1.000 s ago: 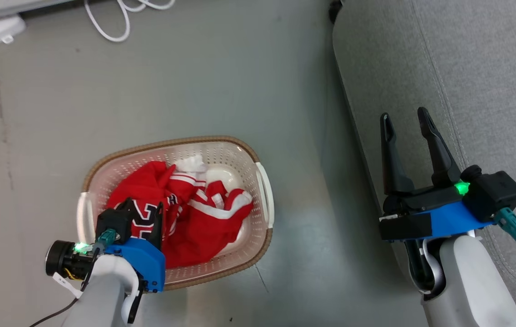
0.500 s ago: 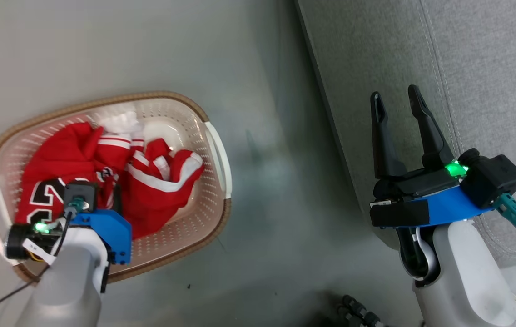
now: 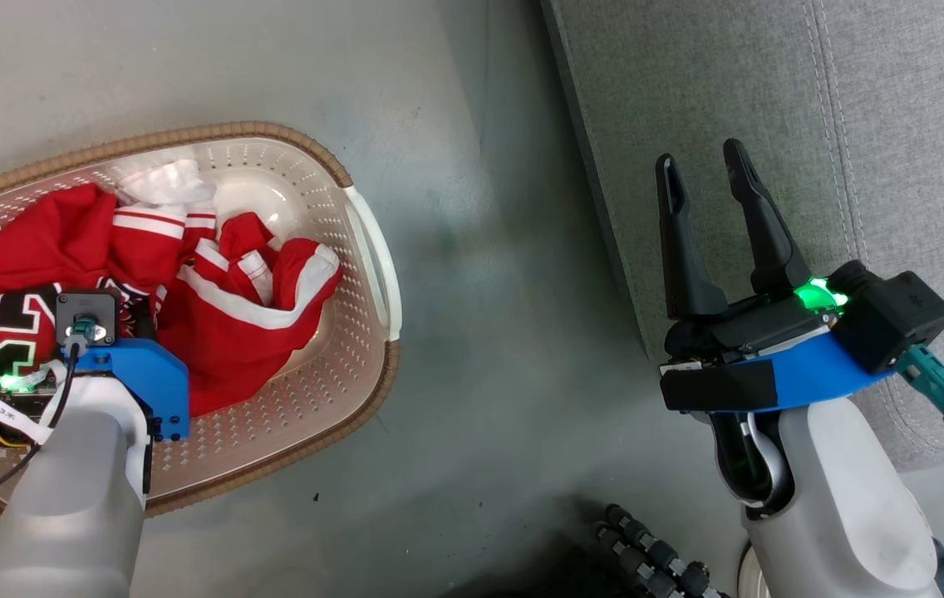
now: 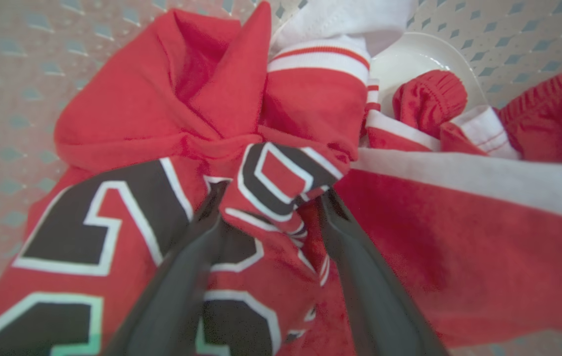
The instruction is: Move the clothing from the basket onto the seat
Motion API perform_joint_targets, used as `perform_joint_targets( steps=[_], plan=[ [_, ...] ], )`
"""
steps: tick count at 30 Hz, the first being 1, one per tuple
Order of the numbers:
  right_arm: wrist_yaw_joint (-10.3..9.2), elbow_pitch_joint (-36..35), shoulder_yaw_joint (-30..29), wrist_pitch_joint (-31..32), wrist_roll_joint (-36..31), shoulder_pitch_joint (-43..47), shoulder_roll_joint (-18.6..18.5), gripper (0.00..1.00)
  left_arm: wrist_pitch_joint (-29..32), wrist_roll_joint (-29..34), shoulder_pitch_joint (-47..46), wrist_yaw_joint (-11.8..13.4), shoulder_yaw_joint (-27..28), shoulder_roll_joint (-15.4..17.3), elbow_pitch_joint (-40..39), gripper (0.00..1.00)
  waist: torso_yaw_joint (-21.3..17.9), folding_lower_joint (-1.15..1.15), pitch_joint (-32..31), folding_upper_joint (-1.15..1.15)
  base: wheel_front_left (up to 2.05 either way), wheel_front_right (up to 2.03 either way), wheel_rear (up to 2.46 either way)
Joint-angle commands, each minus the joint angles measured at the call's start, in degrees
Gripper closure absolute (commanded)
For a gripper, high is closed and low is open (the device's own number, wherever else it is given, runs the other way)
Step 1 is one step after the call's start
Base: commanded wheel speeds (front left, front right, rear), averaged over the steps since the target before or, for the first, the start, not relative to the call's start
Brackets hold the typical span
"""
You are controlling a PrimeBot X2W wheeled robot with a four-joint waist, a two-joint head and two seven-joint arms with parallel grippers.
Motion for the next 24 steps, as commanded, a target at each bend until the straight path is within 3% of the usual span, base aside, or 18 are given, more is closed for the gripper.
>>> perform_joint_targets(
  steps=[1, 14, 24],
  plan=[
    [-0.04, -0.1, 0.2, -0.3, 0.4, -0.8, 0.0, 0.00, -0.1, -0.3, -0.9, -0.1, 0.1, 0.5, 0.5, 1.00, -0.1, -0.01, 0.0, 0.00, 0.00, 0.00, 0.00],
    [-0.04, 0.9, 0.5, -0.3, -0.3, -1.2, 0.0, 0.00, -1.1, -1.2, -1.8, -1.1, -1.4, -1.0, 3.5, 1.00, 0.7, -0.01, -1.3, 0.00, 0.00, 0.00, 0.00],
    [-0.04, 3.6, -0.6, -0.3, -3.7, 0.5, 0.0, 0.00, -2.6, -3.3, 0.6, -2.6, -1.4, -4.8, 4.6, 1.00, 4.2, -0.01, -9.3, 0.00, 0.00, 0.00, 0.00]
  ],
)
